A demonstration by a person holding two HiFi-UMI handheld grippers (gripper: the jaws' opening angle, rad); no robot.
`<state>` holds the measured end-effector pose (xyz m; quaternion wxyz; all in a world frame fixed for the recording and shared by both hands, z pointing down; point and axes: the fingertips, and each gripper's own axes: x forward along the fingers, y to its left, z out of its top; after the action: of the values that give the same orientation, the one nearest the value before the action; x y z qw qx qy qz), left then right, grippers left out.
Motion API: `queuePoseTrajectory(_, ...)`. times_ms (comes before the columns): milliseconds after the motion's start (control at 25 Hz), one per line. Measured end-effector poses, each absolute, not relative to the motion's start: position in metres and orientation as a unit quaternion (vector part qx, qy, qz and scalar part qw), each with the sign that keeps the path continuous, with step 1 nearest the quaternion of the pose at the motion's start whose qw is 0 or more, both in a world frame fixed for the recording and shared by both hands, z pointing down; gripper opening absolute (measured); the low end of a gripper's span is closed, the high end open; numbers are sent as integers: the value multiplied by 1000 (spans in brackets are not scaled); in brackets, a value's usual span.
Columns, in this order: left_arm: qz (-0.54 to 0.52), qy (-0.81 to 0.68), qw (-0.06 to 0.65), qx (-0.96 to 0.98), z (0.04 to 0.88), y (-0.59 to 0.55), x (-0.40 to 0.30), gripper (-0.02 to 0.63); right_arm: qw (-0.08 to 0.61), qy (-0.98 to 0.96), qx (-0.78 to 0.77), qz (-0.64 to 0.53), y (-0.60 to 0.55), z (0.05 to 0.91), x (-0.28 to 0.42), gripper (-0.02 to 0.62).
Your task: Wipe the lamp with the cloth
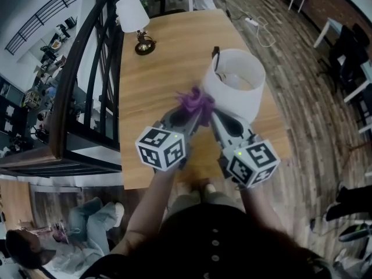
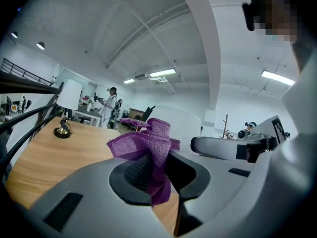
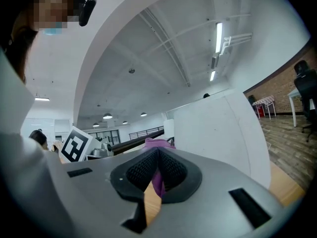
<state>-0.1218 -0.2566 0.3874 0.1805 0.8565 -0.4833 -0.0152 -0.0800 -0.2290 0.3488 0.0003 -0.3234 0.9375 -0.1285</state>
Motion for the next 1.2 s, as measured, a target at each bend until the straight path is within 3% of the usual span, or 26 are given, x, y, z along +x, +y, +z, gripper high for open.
queuePoseTrajectory(600,-5,-484,216,848,421,-239,-104,77,-17,930,-335,-147,-216,370,-57,12)
queuePoseTrajectory(1200,-28,-487,183,854,386,-227,-111,77,-9,933,-338,-125,-214,355,-57,12)
